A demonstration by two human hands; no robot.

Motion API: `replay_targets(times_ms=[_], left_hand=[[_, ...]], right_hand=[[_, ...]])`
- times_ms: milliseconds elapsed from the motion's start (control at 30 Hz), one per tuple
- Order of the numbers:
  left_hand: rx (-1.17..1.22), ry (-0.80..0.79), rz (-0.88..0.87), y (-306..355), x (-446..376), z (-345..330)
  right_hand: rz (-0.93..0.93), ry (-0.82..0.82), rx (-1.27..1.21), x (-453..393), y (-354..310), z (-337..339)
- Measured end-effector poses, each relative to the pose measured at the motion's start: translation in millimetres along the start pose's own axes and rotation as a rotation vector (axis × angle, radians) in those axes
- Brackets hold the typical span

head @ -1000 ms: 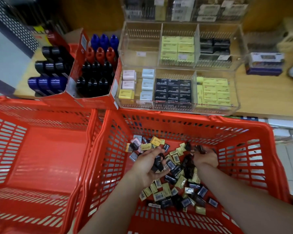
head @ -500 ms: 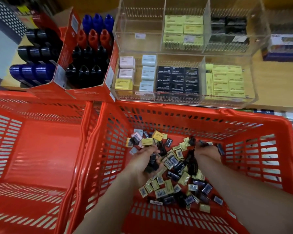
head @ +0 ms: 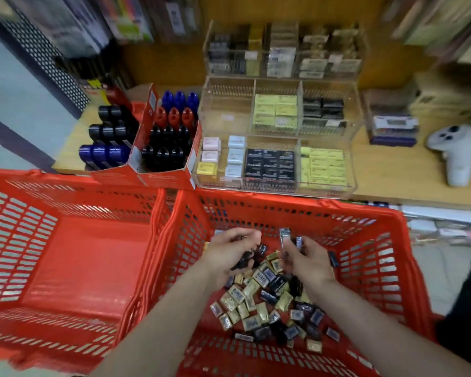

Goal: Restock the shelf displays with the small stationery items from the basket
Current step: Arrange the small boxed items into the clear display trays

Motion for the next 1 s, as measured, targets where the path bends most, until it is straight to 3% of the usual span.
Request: replay_targets(times_ms=[133, 267, 333, 433, 600, 800, 1000], left_hand=[[-0.254, -0.027, -0.236, 61, 64, -18], [-0.404, -0.073, -0.434, 116, 128, -42], [-0.426, -0.06, -0.525, 135, 150, -55], [-0.316, -0.024, -0.582, 148, 171, -67], [-0.135, -0.05, -0.572, 161, 174, -80], [-0.19, -0.046, -0.624, 179, 160, -100], [-0.12, -0.048, -0.695, 191, 152, -105]], right_hand=[[0.186, -0.298, -0.09, 63, -91, 18], [0.324, -0.47, 0.041, 126, -175, 51], [0.372, -0.531, 0.114, 149, -205, 68], [0.309, -0.606, -0.118, 166, -233, 93], [0.404, -0.466, -0.19, 160, -246, 118], [0.559, -0.22, -0.038, 147, -259, 112], [0.631, -0.143, -0.061, 134, -272, 104]])
Point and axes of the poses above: each hand's wrist, its own x-axis away from the middle knuckle, its own z-axis out of the back of the hand, y = z × x, the point moved 2 cm from there along -x, towards the middle knuckle, and after that the axes turned 4 degrees about -y, right-handed, at the moved point
